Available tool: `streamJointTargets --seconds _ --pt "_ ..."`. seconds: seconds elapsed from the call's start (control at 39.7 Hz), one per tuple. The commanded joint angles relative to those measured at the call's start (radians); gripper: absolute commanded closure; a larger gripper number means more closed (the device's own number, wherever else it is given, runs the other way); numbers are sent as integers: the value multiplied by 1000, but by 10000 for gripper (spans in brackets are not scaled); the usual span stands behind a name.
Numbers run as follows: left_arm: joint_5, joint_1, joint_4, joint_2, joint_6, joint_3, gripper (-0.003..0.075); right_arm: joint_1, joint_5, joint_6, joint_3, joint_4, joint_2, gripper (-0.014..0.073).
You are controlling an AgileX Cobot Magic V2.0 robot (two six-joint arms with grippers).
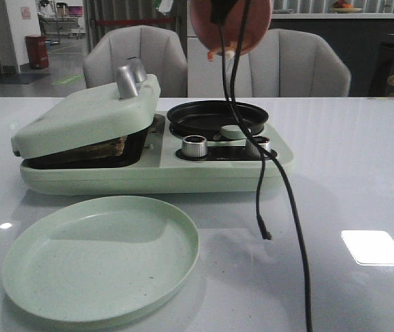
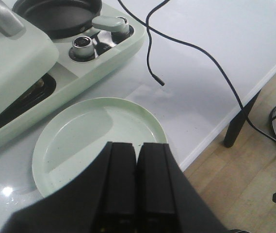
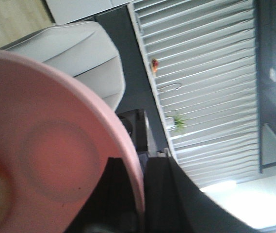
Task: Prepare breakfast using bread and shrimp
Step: 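Tip the pink bowl over the frying pan to pour the shrimp, then set the empty pink bowl back on the table and release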
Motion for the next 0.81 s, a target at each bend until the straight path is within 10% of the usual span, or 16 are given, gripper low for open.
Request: streamJointTargets --seconds 0.0,0.5,0.78 --pt "-70 4 -16 -4 -12 -27 622 6 68 10 -44 -111 -68 561" --pt "-70 4 -16 -4 -12 -27 622 6 115 12 -44 -45 -70 561" --pt "-70 4 -16 -4 -12 -27 622 -100 147 -221 -39 683 -277 561"
